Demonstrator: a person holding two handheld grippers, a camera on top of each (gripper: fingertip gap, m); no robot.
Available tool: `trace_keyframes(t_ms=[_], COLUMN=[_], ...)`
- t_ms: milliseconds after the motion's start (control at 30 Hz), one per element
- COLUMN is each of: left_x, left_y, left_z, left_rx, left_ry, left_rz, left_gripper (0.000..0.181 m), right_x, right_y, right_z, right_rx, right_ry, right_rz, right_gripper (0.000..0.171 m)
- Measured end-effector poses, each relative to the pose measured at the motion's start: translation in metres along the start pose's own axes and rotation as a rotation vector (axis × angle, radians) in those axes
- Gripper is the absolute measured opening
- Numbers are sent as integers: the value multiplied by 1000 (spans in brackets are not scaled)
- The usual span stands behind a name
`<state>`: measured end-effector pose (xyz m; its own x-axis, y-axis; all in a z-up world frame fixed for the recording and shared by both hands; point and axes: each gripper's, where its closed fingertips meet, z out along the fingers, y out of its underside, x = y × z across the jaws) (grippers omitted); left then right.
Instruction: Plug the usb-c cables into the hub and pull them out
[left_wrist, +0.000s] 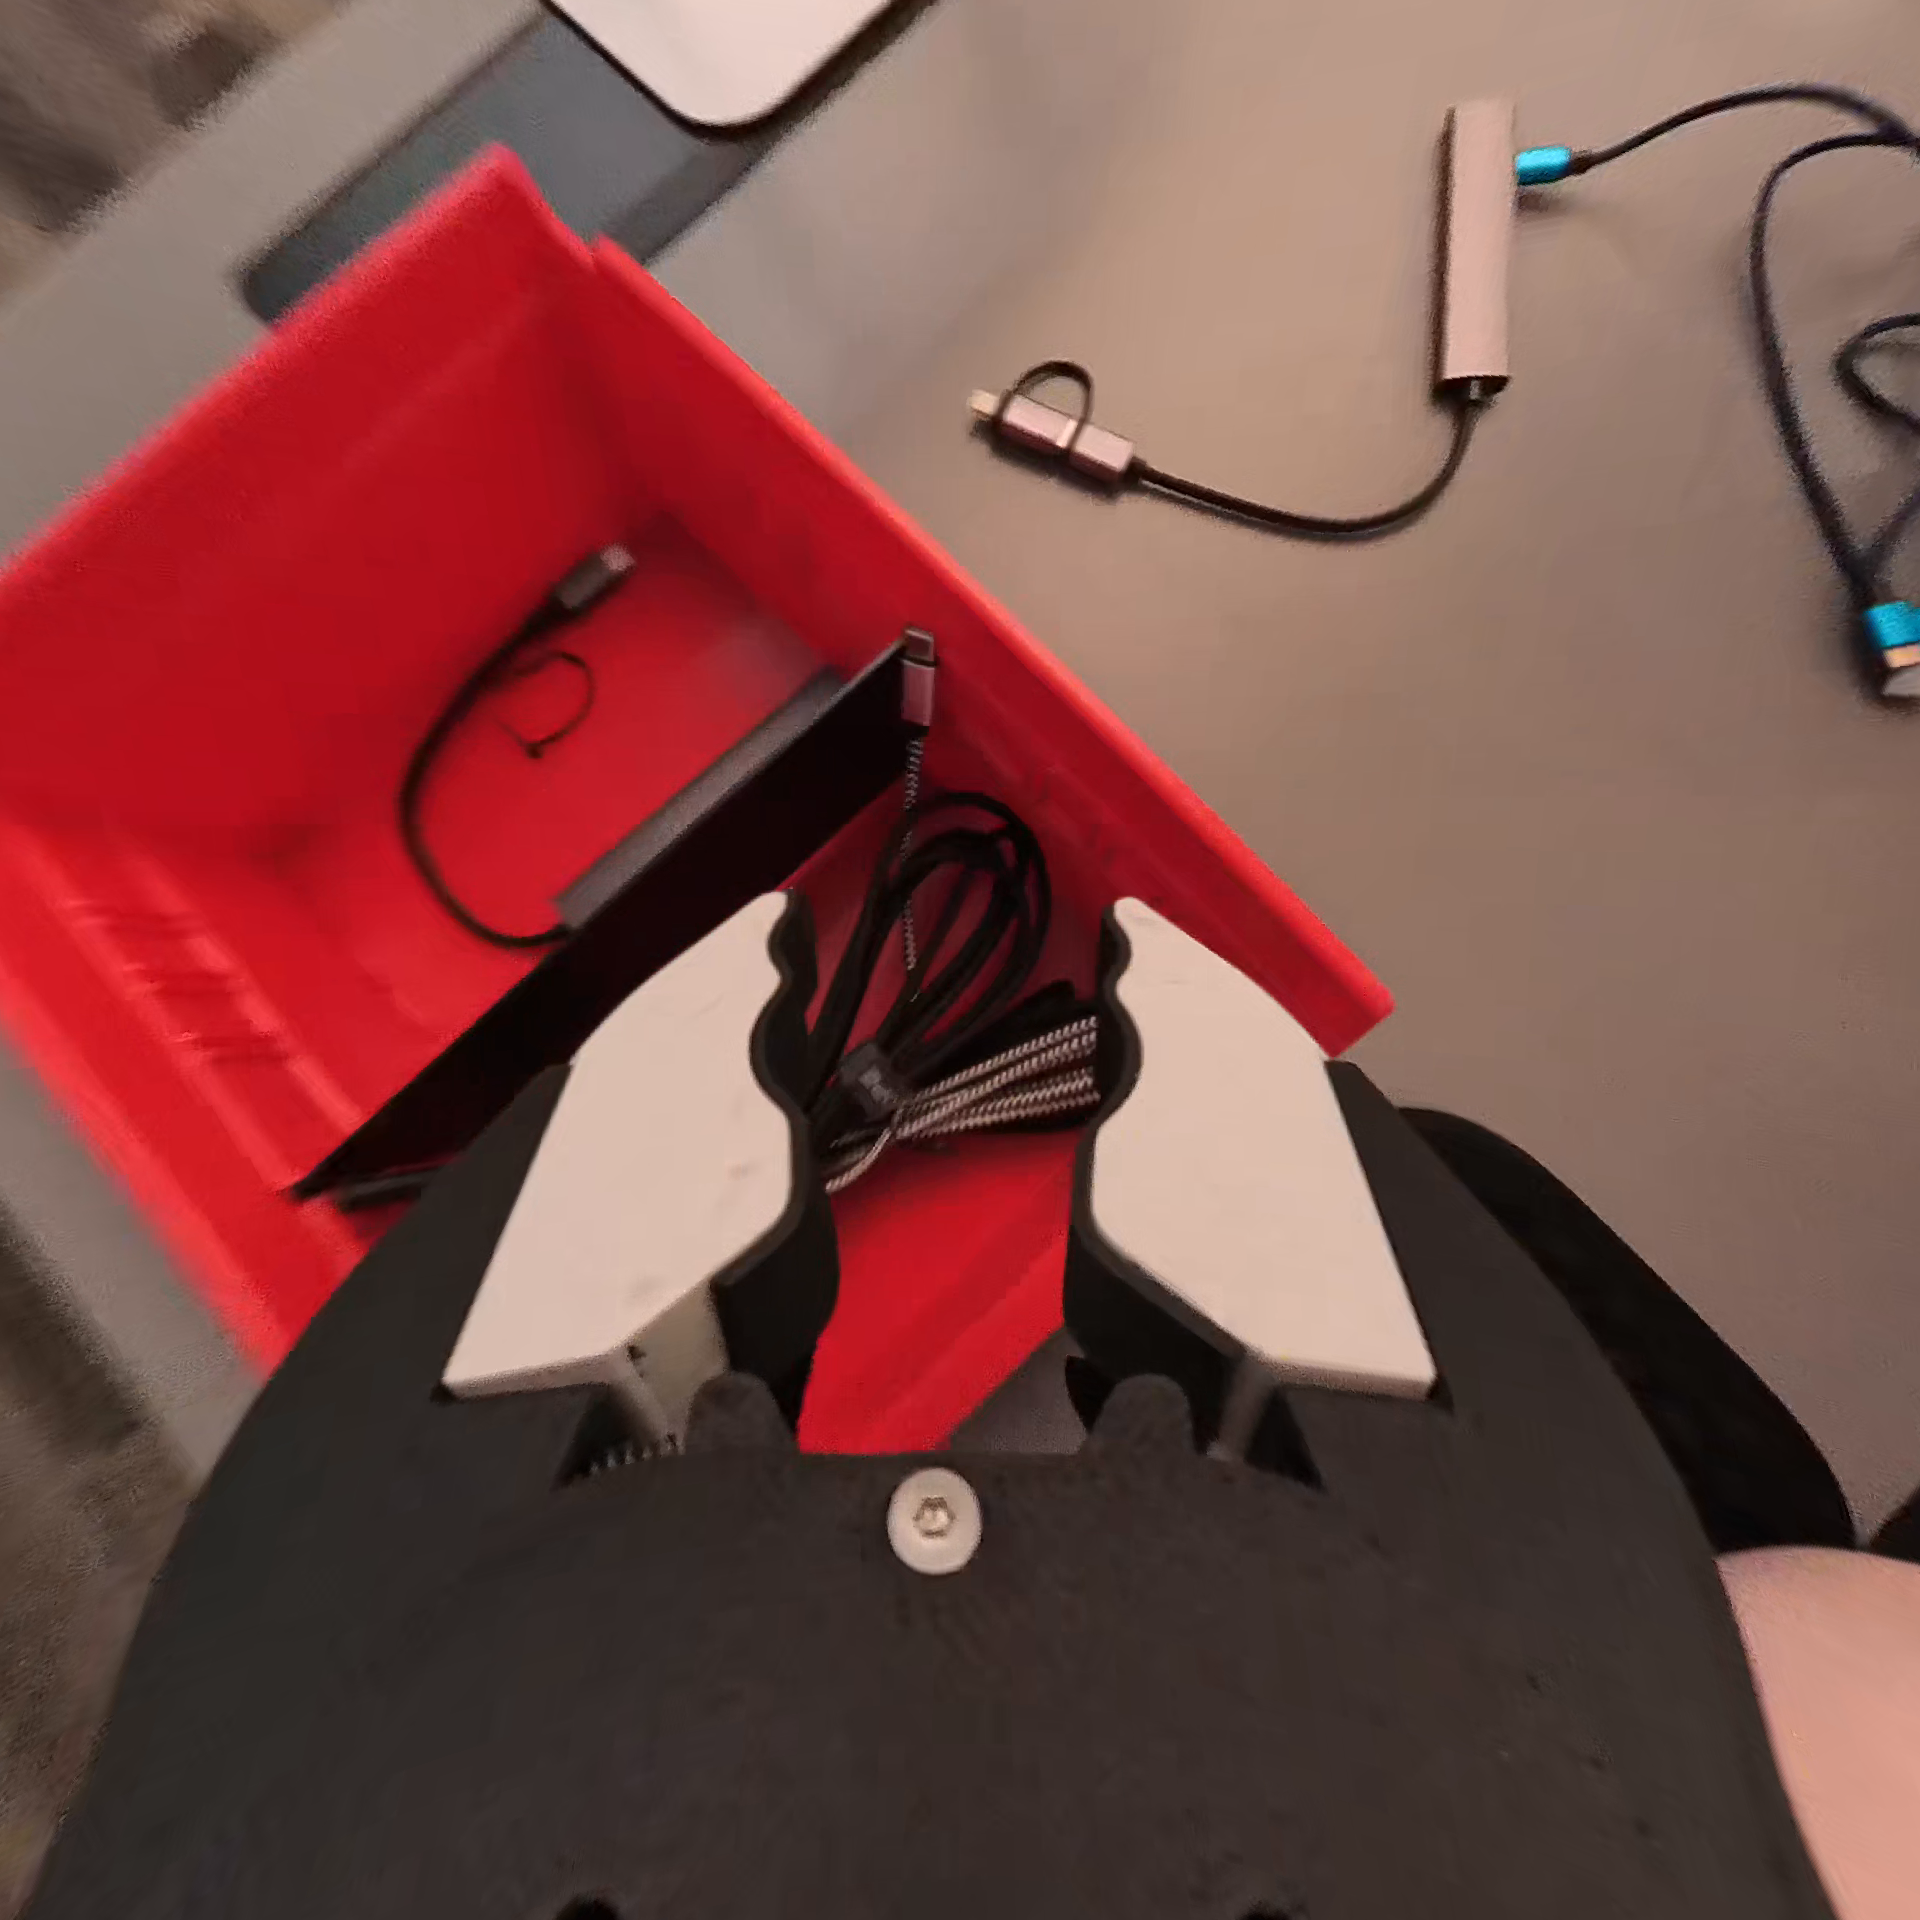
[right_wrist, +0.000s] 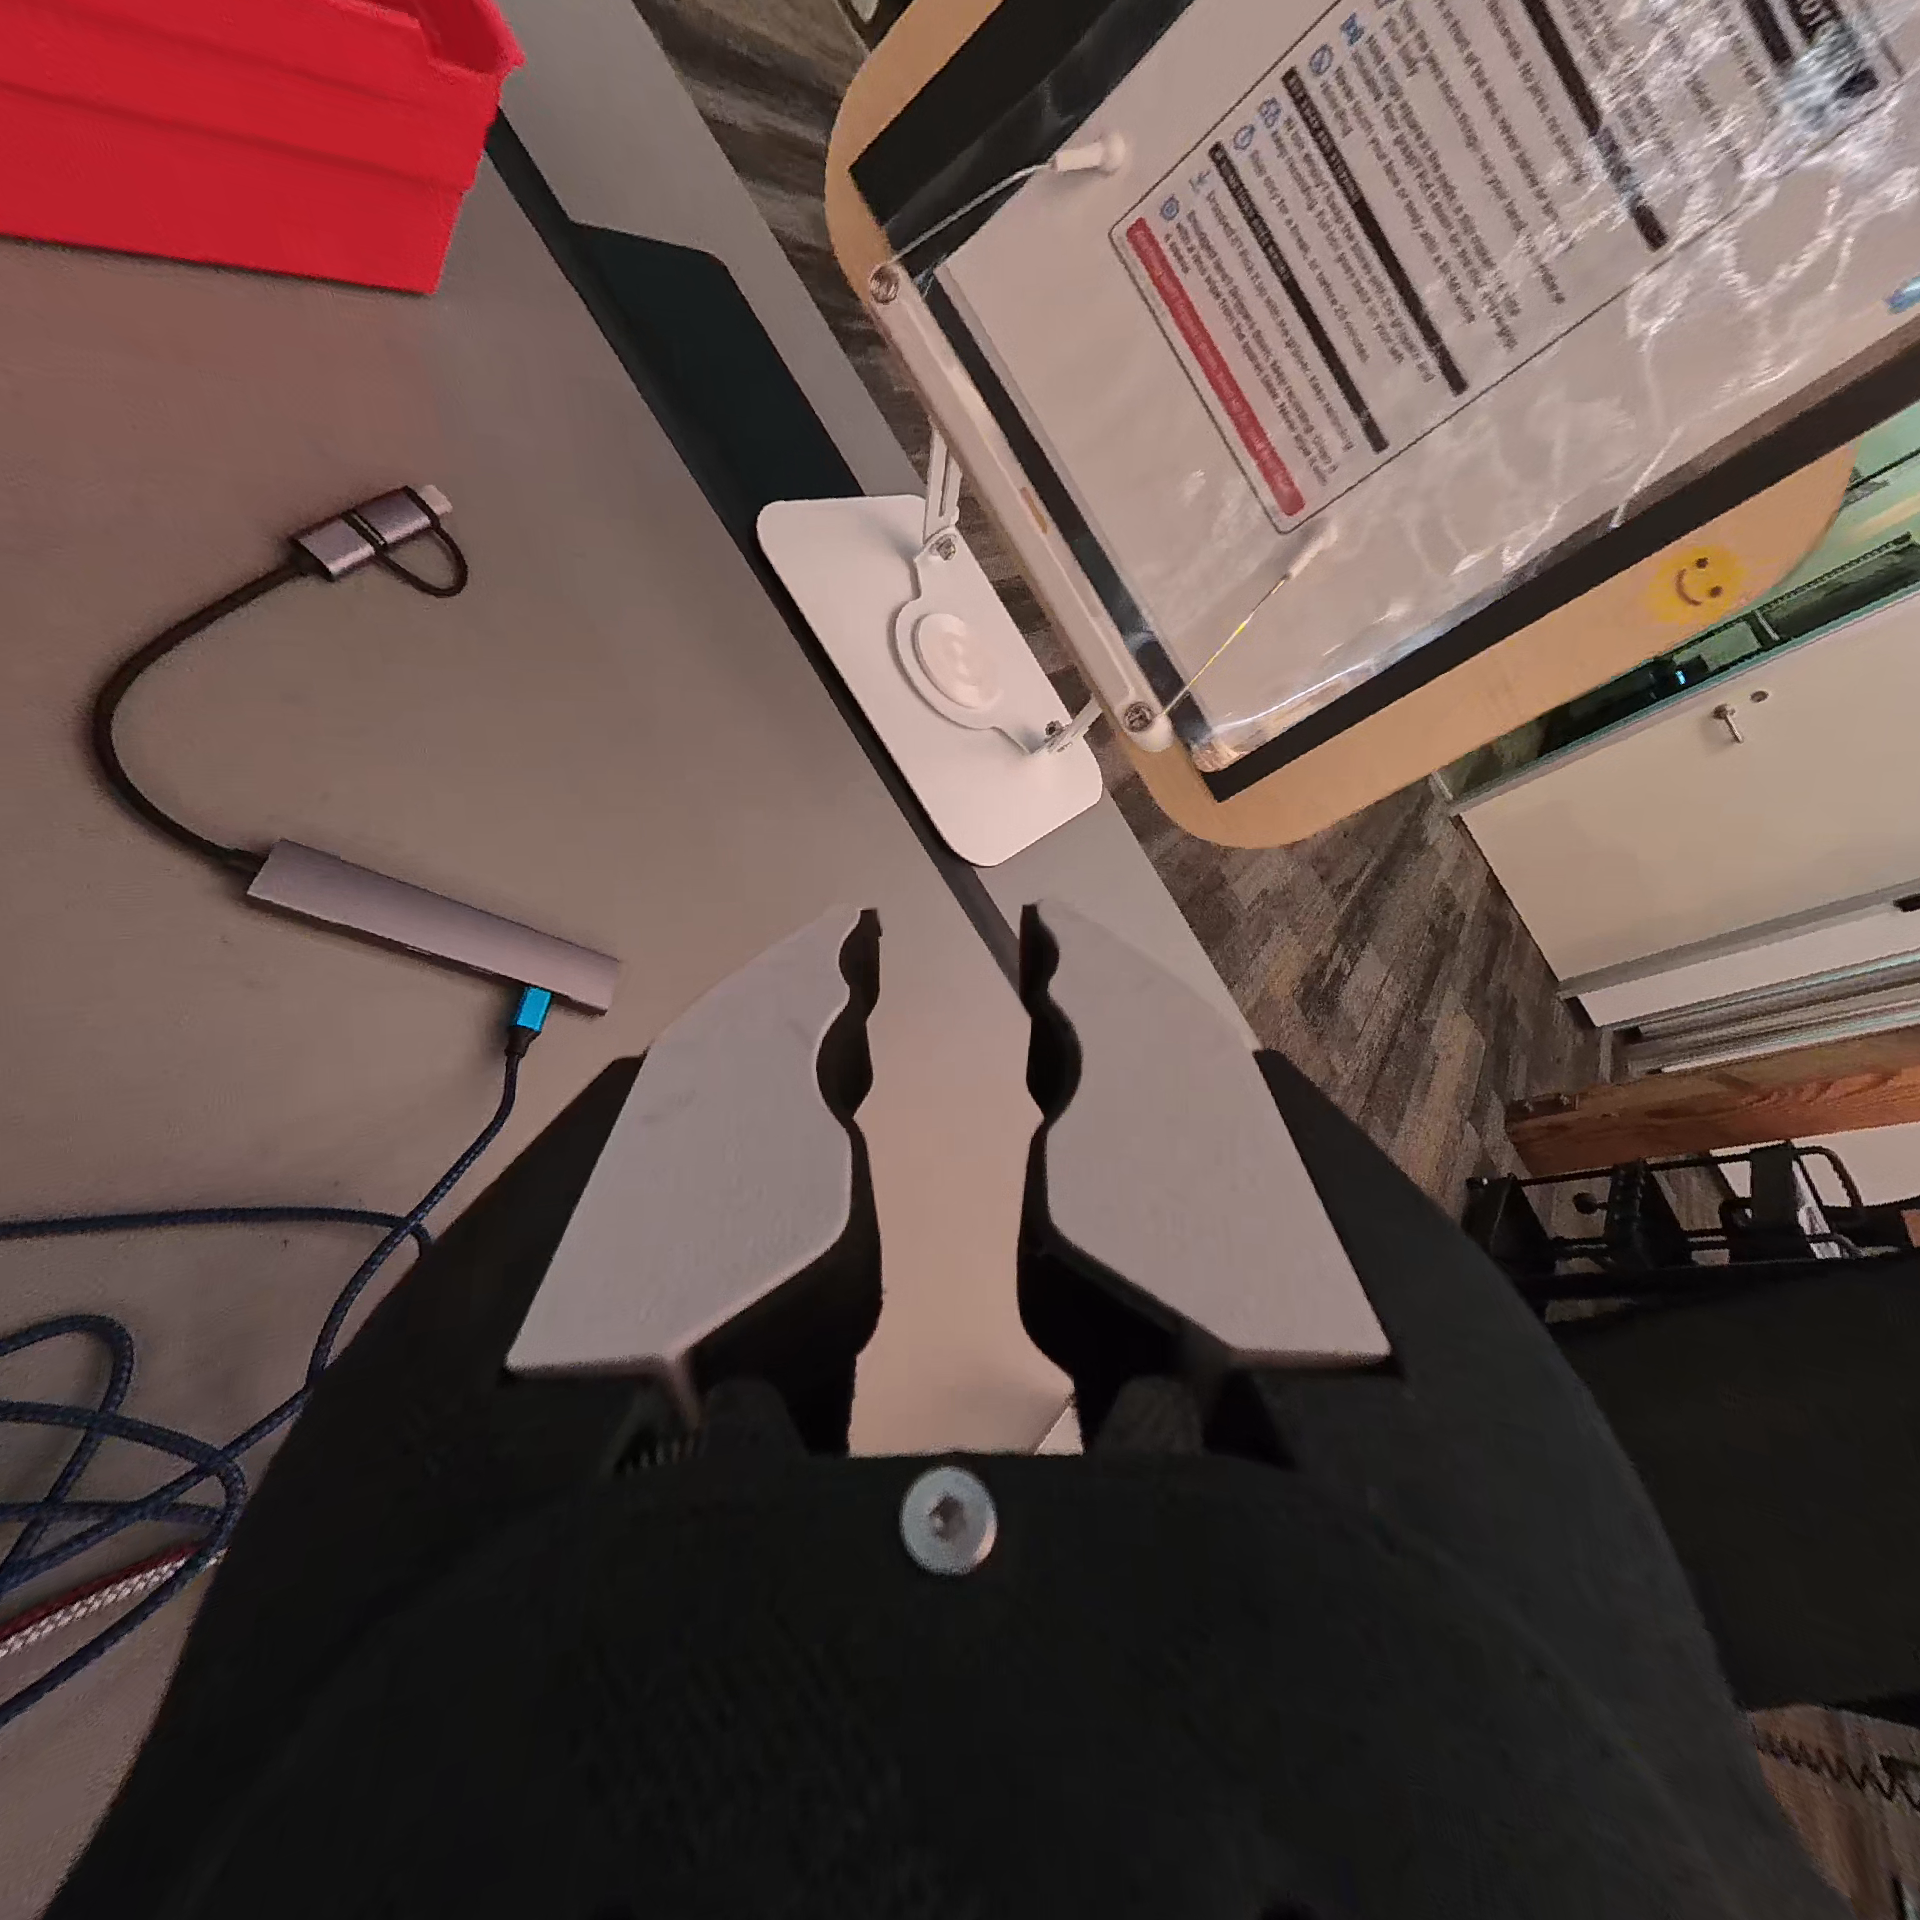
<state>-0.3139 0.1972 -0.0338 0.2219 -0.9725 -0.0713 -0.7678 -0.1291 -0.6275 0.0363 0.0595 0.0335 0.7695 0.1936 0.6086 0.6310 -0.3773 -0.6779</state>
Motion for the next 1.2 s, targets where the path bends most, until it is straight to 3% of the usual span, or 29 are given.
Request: trace_keyframes(t_ms=[33,233,367,533,600,967,1100,1200], left_x=[-1,-12,-23,-20,-17,1,36,81], left_y=[5,26,50,54,48,-63,-123,-161], left_z=[11,47,64,66,56,-58,-98,-115], left_rx=[0,-61,-190,-254,-253,260,564,752], left_ry=[58,142,102,150,179,-56,-6,186], left_rz=[-33,-92,-100,-146,-212,-40,-15,-9], left_gripper=[50,56,57,19,15,6,6,6], right_x=[-2,-9,-16,-18,-17,-18,-27,-49], right_y=[2,12,16,20,20,14,0,-25], right_z=[2,13,19,22,21,20,19,13], right_rx=[-11,-60,-87,-107,-106,-83,-26,103], right_ry=[-3,-22,-42,-48,-47,-40,-66,-176], right_rz=[-5,-24,-39,-54,-52,-59,-59,-32], right_gripper=[27,27,27,27,26,25,25,25])
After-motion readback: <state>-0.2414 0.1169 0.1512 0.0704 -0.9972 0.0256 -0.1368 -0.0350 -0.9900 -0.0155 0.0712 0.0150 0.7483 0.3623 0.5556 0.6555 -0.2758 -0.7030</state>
